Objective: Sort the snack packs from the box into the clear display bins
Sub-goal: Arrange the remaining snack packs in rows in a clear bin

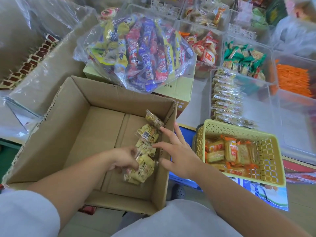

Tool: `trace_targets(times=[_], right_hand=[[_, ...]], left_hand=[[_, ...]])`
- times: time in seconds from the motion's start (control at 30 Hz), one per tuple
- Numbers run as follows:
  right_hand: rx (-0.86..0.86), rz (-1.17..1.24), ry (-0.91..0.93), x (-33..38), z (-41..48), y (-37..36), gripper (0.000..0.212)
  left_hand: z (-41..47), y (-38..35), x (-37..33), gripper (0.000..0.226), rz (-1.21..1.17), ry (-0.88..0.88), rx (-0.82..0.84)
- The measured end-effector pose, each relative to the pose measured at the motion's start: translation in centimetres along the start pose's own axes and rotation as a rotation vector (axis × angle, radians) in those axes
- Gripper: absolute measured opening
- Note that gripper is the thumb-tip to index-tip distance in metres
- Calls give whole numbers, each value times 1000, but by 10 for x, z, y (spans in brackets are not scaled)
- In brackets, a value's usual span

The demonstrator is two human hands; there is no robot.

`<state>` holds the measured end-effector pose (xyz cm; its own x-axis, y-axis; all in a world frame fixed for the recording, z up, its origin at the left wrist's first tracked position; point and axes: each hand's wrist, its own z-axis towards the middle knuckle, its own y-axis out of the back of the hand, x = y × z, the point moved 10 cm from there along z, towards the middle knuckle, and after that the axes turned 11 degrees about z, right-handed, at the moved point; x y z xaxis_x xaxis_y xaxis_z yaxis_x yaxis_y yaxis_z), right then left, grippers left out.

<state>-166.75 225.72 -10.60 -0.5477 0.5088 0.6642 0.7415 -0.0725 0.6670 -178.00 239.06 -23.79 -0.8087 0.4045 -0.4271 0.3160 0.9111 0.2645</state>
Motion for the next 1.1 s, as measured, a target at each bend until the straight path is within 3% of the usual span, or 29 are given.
trace_targets(times=[0.13,0.23,0.43,0.6,0.9,1.03,1.1], right_hand=[[-3,5,0,-2,1,-1,51],[-6,-3,1,-3,1,0,51],[-17,-32,-1,-4,3,0,51],[-24,-37,6,-5,4,-1,51],[7,-29,-6,-6,3,-1,52],[11,-21,21,-6,2,2,60],[-4,-5,39,-7,1,4,71]], left_hand=[[7,24,7,66,-296,56,-139],[15,11,1,83,-391,92,-109],[27,-14,-17,22,-661,124,-26],[22,-23,-33,23,-830,136,49],[2,-37,-42,26,-741,88,84],[-10,-15,-27,50,-485,72,-69],[-24,0,-20,48,-411,59,-159]])
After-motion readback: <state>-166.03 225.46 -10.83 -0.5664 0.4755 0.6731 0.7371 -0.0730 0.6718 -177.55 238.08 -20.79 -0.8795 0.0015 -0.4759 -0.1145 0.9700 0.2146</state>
